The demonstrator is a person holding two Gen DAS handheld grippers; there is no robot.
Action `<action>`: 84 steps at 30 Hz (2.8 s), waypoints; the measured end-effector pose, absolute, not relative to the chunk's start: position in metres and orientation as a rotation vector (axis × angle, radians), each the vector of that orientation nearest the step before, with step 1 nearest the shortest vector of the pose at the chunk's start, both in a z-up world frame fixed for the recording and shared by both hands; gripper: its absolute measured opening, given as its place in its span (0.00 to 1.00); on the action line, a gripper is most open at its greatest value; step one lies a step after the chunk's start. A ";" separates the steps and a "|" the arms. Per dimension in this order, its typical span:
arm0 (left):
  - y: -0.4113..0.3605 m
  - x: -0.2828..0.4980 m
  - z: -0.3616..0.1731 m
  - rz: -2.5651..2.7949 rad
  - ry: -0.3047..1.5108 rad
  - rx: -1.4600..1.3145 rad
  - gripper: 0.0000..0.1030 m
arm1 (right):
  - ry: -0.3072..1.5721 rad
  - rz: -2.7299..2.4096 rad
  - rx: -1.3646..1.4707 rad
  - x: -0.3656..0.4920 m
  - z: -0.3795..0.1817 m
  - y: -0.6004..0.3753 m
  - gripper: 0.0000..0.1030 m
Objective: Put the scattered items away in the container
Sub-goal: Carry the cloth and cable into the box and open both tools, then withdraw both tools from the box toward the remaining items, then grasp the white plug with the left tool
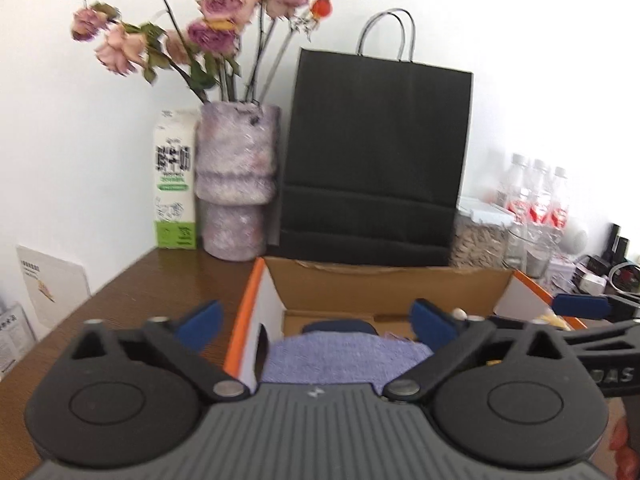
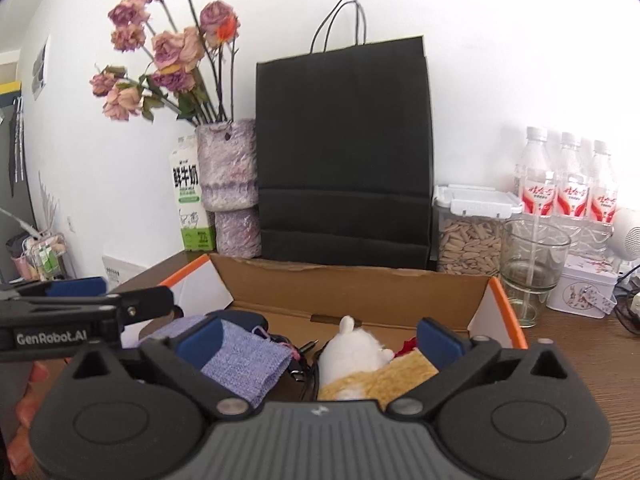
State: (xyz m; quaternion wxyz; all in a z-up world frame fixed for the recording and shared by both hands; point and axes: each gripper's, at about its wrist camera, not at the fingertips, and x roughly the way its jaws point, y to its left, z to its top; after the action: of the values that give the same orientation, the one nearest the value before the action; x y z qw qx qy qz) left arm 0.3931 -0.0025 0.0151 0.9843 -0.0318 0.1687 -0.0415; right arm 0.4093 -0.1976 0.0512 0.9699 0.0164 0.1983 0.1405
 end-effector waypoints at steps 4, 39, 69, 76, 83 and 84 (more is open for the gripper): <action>-0.001 0.387 0.019 -0.122 0.305 -0.084 1.00 | 0.394 0.278 0.042 0.401 0.056 -0.203 1.00; 0.029 0.269 -0.005 -0.080 0.358 0.015 1.00 | 0.533 0.210 -0.052 0.266 0.016 -0.228 1.00; -0.011 0.222 -0.030 -0.221 0.612 0.056 1.00 | 0.675 0.194 -0.021 0.213 -0.005 -0.237 1.00; -0.037 0.233 -0.034 -0.233 0.643 0.078 1.00 | 0.685 0.169 -0.036 0.220 -0.006 -0.251 1.00; -0.065 0.243 -0.036 -0.221 0.665 0.107 0.73 | 0.679 0.151 -0.034 0.235 -0.004 -0.269 1.00; -0.067 0.244 -0.037 -0.224 0.676 0.106 0.58 | 0.676 0.153 -0.031 0.236 -0.004 -0.270 1.00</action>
State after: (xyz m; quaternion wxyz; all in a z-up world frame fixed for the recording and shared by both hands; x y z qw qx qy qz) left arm 0.2440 -0.0672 -0.0371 0.9360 0.0516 0.3305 -0.1098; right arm 0.2361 -0.2698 -0.0041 0.9404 -0.0150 0.3315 0.0751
